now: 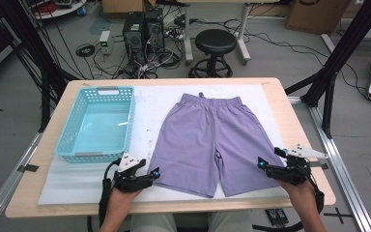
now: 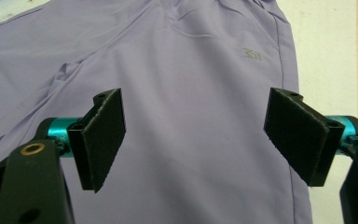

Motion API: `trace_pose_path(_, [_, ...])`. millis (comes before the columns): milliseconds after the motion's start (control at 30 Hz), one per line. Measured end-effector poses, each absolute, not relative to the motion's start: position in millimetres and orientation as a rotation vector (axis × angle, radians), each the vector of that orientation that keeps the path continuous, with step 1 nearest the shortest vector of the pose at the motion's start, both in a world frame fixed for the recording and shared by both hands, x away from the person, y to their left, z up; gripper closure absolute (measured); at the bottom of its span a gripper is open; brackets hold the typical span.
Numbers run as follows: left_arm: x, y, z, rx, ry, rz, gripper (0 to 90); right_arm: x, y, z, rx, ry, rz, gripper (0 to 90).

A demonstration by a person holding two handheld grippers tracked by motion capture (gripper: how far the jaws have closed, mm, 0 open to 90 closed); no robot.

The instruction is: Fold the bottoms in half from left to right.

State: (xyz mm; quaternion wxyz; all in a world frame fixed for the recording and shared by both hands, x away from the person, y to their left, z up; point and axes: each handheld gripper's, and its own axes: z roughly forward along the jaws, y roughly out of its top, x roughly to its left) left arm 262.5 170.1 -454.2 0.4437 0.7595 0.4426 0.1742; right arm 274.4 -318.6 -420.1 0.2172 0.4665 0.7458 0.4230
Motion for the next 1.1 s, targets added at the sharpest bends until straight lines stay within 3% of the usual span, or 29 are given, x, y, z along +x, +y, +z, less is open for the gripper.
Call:
trace_pose_path(100, [262, 170, -456, 1.914, 1.117, 0.444, 48.6, 275, -318, -421, 1.295, 2.071, 1.17, 20.9])
trace_pose_path(400, [258, 164, -456, 1.979, 1.076, 0.531, 59.9, 272, -318, -418, 1.284, 2.061, 1.149, 21.0])
trace_pose_path(633, [256, 157, -455, 2.022, 1.023, 0.537, 82.7, 269, -316, -422, 1.289, 2.075, 1.139, 21.1])
trace_pose_path(1100, [265, 168, -455, 1.931, 1.063, 0.386, 87.4, 284, -303, -422, 1.28, 2.119, 1.135, 22.3])
